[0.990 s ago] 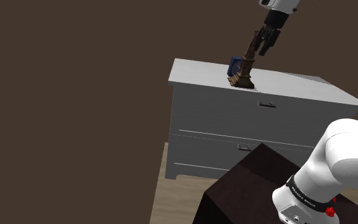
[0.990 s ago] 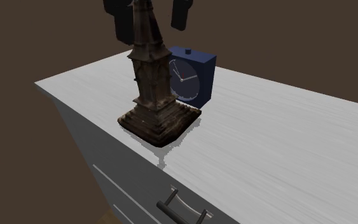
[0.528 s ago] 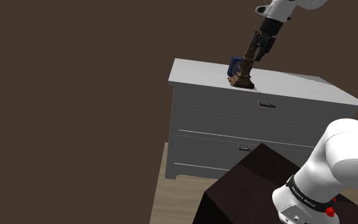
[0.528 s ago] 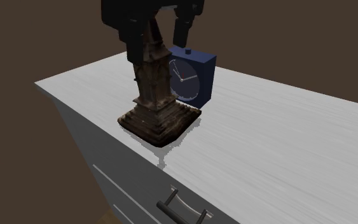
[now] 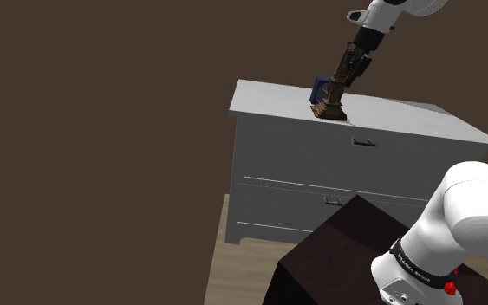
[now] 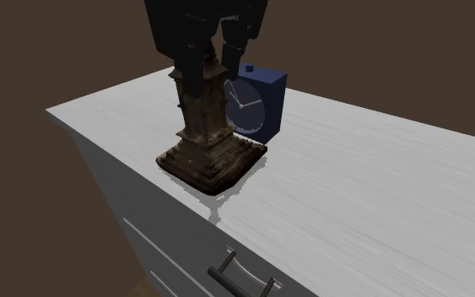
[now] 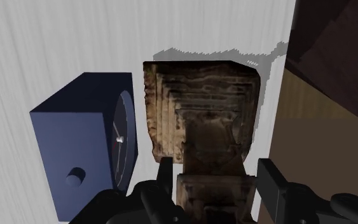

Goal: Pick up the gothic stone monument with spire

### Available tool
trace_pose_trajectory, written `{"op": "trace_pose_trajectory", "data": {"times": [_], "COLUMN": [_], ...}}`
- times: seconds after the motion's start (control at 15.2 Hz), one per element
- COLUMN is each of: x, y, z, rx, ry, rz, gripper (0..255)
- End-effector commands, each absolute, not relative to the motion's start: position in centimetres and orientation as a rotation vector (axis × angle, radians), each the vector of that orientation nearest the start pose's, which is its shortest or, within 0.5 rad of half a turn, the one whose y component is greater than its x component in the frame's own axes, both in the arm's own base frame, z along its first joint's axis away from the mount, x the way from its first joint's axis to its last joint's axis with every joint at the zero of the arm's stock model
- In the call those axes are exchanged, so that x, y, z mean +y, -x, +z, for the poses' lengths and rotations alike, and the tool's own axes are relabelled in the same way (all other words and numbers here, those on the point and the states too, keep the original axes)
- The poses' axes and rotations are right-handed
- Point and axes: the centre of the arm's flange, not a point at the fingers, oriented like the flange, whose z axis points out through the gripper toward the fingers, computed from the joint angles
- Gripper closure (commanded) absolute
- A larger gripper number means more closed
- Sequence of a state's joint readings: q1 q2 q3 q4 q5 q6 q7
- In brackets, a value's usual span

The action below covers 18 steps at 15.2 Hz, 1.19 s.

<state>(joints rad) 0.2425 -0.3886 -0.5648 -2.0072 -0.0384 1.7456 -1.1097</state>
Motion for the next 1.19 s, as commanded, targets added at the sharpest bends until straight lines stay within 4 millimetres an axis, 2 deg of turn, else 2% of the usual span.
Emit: {"op": "trace_pose_trajectory", "data": {"times": [0.0,0.2,1.12], "x": [-18.6,-18.7,-18.7], "y": [-42.5,-42.5,-42.5], "z": [59.3,59.4,66.8], "rx": [-1.215,-1.215,-1.215], "ry": [2.797,2.798,2.798], "rz": [-0.244,-0.244,-0.244], "gripper": [255,255,255]}}
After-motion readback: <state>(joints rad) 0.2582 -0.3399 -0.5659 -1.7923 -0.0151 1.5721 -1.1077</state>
